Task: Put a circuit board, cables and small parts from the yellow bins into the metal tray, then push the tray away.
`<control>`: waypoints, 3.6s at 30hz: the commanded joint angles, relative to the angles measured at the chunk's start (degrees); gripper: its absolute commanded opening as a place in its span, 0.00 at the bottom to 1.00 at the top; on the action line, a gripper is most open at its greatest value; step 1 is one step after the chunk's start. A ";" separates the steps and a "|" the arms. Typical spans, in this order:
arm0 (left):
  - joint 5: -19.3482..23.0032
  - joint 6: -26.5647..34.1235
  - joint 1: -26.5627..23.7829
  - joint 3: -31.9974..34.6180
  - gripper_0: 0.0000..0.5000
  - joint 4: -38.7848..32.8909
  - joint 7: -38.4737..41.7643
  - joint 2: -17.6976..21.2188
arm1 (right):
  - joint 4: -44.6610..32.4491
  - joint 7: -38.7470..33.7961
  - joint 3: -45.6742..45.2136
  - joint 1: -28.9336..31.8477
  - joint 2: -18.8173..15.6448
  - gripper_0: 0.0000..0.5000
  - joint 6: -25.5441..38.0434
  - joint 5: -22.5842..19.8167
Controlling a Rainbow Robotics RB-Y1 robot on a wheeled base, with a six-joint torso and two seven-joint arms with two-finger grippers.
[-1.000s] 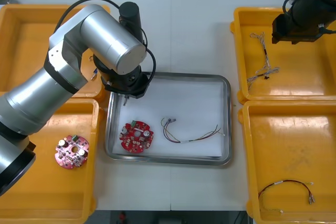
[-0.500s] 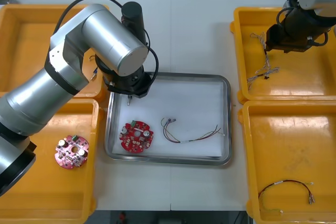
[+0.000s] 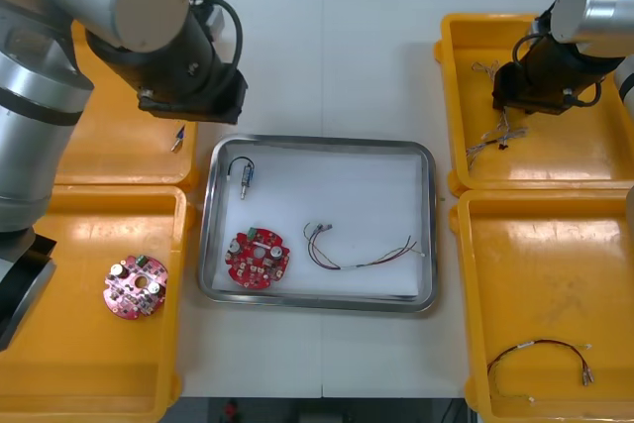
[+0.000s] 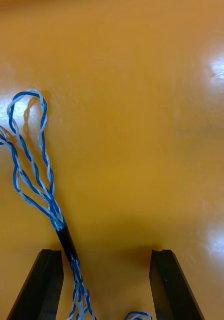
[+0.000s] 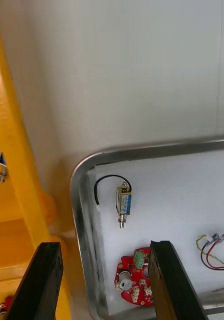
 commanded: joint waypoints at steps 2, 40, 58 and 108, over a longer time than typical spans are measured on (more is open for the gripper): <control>0.64 0.47 0.43 6.00 1.00 -1.07 -7.66 3.62 | 0.24 -2.25 -0.94 -2.73 1.08 0.95 -0.51 -0.65; 1.69 -23.74 -3.61 19.97 1.00 28.73 -56.09 10.92 | -27.88 -2.42 -4.71 0.43 -2.35 0.00 30.60 2.25; 11.97 -44.40 -7.04 19.97 1.00 49.82 -76.48 9.51 | -62.95 -0.67 -4.45 12.74 -5.16 0.00 36.98 -11.38; 25.42 -64.97 -6.86 14.70 1.00 64.94 -92.47 5.29 | -63.13 32.73 43.98 15.02 -0.77 0.00 10.65 0.40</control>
